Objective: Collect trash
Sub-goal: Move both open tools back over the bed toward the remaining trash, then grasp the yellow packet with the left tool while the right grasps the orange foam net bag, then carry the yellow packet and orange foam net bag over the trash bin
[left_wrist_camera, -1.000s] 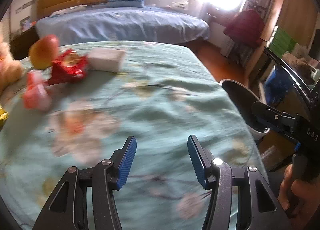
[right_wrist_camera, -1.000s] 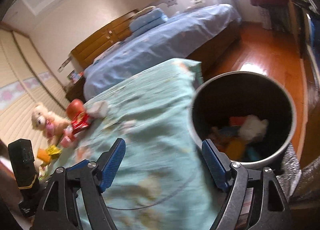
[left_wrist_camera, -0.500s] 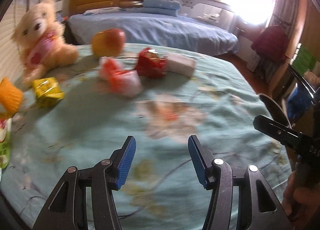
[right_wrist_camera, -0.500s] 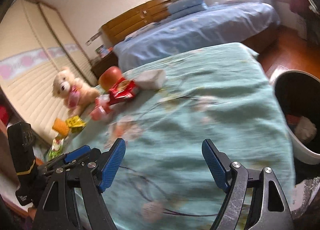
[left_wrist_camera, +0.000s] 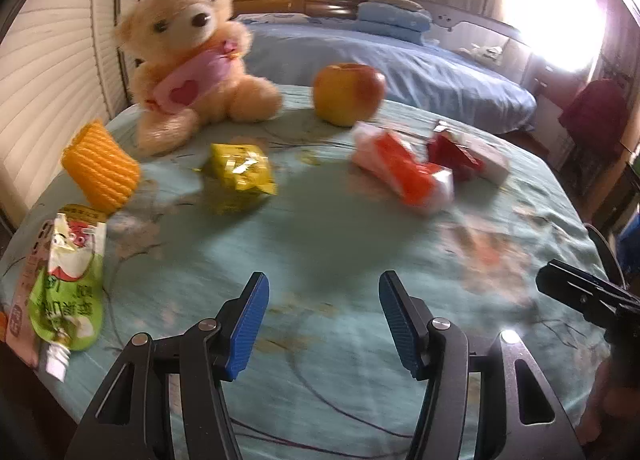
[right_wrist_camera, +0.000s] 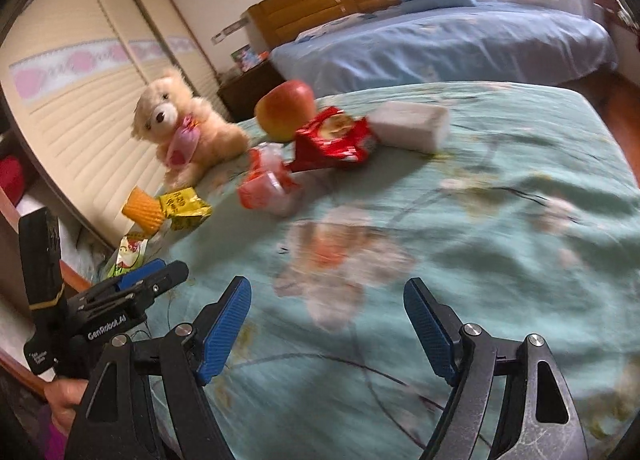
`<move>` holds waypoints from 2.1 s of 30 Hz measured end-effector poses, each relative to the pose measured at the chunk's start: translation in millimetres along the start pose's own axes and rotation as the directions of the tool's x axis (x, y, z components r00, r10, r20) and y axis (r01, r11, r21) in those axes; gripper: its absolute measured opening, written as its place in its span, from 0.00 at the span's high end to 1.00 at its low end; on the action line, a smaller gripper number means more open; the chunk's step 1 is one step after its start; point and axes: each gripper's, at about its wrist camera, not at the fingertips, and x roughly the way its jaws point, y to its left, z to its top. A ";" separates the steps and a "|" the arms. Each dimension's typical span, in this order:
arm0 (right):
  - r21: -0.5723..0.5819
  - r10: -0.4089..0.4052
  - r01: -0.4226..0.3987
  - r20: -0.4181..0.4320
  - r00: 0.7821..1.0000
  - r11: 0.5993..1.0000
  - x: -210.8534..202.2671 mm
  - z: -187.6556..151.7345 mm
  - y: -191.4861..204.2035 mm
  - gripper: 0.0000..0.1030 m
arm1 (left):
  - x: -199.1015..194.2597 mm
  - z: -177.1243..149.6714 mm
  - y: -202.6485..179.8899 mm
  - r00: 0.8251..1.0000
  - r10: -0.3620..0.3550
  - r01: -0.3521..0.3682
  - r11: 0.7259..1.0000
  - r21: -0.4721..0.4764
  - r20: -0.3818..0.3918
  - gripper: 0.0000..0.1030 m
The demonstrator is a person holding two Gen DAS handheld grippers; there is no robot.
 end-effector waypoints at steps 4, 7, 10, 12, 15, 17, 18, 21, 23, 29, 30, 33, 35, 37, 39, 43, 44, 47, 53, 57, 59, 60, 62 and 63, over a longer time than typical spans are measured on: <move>-0.035 0.014 -0.015 -0.025 1.000 0.999 19.3 9.2 17.1 0.22 | 8.8 11.2 17.4 1.000 0.031 -0.031 0.999 -0.029 -0.003 0.38; -0.053 0.021 -0.023 -0.037 0.999 0.998 33.8 16.6 26.2 0.22 | 18.4 21.7 28.4 0.999 0.048 -0.048 0.997 -0.053 0.003 0.34; -0.075 0.023 -0.027 -0.049 0.999 0.997 48.4 24.1 35.0 0.22 | 27.6 31.7 39.4 0.998 0.056 -0.056 0.995 -0.078 0.002 0.31; -0.086 0.023 -0.027 -0.056 0.998 0.996 57.5 28.6 39.2 0.22 | 35.1 38.2 44.9 0.999 0.053 -0.053 0.994 -0.095 -0.004 0.30; -0.095 0.023 -0.029 -0.065 0.998 0.995 72.2 36.9 44.2 0.22 | 44.7 45.7 49.4 0.999 0.049 -0.049 0.993 -0.108 -0.006 0.26; -0.100 0.019 -0.026 -0.072 0.997 0.995 81.8 42.2 46.5 0.22 | 50.0 49.6 50.4 0.999 0.045 -0.045 0.993 -0.107 -0.001 0.25; -0.101 0.018 -0.026 -0.074 0.997 0.995 85.3 44.5 47.2 0.22 | 54.3 52.1 50.0 0.999 0.052 -0.052 0.993 -0.102 -0.001 0.25; -0.106 0.014 -0.023 -0.084 0.996 0.994 99.6 52.6 50.6 0.23 | 64.0 54.8 51.2 0.998 0.060 -0.061 0.994 -0.091 -0.007 0.26; -0.112 0.007 -0.017 -0.086 0.996 0.994 107.4 56.3 52.7 0.24 | 69.8 55.7 49.6 0.998 0.067 -0.068 0.995 -0.078 -0.010 0.29; -0.124 -0.017 0.006 -0.083 0.996 0.992 113.3 59.9 54.8 0.62 | 81.3 56.3 48.4 0.999 0.017 -0.019 0.998 -0.065 -0.036 0.82; -0.130 -0.014 0.004 -0.079 0.997 0.992 111.2 58.4 55.4 0.62 | 79.6 55.9 48.2 0.999 0.008 -0.010 0.998 -0.064 -0.032 0.84; -0.135 -0.006 -0.004 -0.075 0.997 0.991 101.2 51.8 55.3 0.63 | 73.3 53.4 47.4 1.000 -0.002 0.001 0.998 -0.066 -0.018 0.88; -0.130 0.002 -0.011 -0.069 0.998 0.991 91.4 46.2 54.1 0.63 | 67.8 50.0 44.1 1.000 -0.014 0.013 0.998 -0.065 -0.011 0.88; -0.123 0.013 -0.021 -0.066 0.998 0.992 80.4 39.4 52.0 0.63 | 61.0 46.1 37.8 1.000 -0.031 0.031 0.998 -0.058 -0.003 0.88; -0.118 0.017 -0.024 -0.055 0.998 0.993 67.2 32.3 49.5 0.63 | 54.3 42.1 30.4 0.999 -0.053 0.053 0.998 -0.046 0.001 0.88; -0.092 0.019 -0.022 -0.035 0.999 0.996 43.8 21.2 40.1 0.63 | 42.0 32.6 10.5 0.995 -0.101 0.101 0.995 -0.015 0.002 0.88; -0.088 0.017 -0.020 -0.032 0.999 0.996 39.1 19.0 37.9 0.63 | 39.6 30.6 5.8 0.993 -0.114 0.114 0.993 -0.008 0.001 0.88; -0.070 0.009 -0.010 -0.020 1.000 0.997 24.4 11.7 30.1 0.63 | 33.5 25.3 -9.2 0.988 -0.151 0.151 0.988 0.015 -0.004 0.88; -0.036 -0.027 0.028 0.015 1.000 0.999 -3.4 1.0 9.8 0.63 | 26.6 19.2 -37.0 0.976 -0.217 0.218 0.974 0.058 -0.022 0.88; 0.001 -0.059 0.060 0.037 0.998 0.998 -18.4 -4.2 -7.4 0.63 | 24.4 14.8 -55.5 0.966 -0.254 0.256 0.963 0.081 -0.039 0.88; 0.016 -0.076 0.075 0.052 0.996 0.997 -27.0 -6.9 -15.5 0.63 | 24.1 11.7 -66.2 0.961 -0.273 0.276 0.957 0.091 -0.049 0.88; 0.023 -0.083 0.082 0.058 0.995 0.996 -30.9 -7.7 -19.2 0.63 | 24.8 11.0 -70.4 0.959 -0.280 0.284 0.954 0.094 -0.053 0.88; 0.038 -0.096 0.094 0.071 0.993 0.995 -39.1 -9.6 -27.4 0.63 | 25.8 8.8 -80.0 0.954 -0.294 0.300 0.948 0.104 -0.062 0.88; 0.047 -0.102 0.099 0.075 0.992 0.994 -42.6 -10.7 -31.6 0.63 | 26.8 8.2 -84.9 0.952 -0.300 0.306 0.946 0.109 -0.066 0.88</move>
